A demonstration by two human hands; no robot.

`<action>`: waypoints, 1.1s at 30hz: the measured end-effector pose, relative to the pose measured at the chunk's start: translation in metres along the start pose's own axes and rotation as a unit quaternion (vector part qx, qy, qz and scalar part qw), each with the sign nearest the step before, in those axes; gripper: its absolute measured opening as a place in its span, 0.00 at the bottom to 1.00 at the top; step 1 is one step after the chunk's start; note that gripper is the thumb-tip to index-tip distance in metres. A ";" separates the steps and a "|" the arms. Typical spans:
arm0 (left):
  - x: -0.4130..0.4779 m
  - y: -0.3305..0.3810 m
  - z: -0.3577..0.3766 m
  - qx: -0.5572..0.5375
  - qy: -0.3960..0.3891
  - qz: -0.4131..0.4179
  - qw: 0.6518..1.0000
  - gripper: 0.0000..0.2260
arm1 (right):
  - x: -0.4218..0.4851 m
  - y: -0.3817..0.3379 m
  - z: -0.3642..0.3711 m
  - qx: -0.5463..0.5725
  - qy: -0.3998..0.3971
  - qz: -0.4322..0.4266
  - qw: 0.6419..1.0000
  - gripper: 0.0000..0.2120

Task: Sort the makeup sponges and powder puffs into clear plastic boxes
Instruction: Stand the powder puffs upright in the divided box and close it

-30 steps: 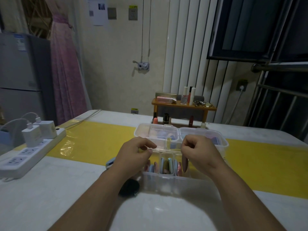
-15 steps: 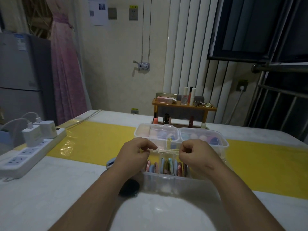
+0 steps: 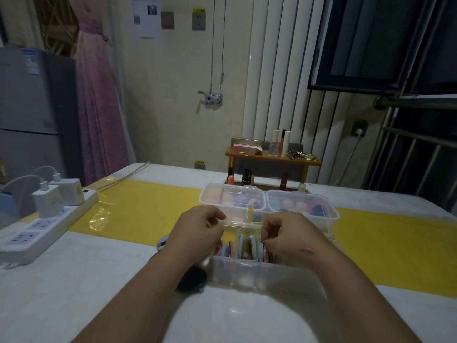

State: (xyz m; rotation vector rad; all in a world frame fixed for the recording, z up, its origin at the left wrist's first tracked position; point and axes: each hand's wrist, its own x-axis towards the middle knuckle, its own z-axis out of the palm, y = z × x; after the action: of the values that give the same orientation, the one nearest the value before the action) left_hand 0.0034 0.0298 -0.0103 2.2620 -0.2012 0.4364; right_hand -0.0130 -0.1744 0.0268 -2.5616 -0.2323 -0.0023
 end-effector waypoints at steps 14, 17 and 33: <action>-0.001 -0.001 -0.008 -0.004 -0.016 -0.040 0.999 0.09 | 0.003 -0.001 0.005 0.025 0.047 -0.060 0.997 0.08; 0.005 -0.008 -0.017 0.005 0.024 -0.049 0.998 0.09 | 0.003 -0.001 0.006 0.028 0.059 -0.069 0.995 0.09; 0.011 -0.022 -0.024 0.232 -0.031 -0.154 0.960 0.13 | 0.002 -0.001 0.008 0.026 0.086 -0.091 0.992 0.10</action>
State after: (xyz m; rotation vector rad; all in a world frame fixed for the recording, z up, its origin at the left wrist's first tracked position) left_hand 0.0139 0.0621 -0.0064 2.7091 0.2497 0.2645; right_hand -0.0121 -0.1687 0.0206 -2.4613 -0.3930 -0.2820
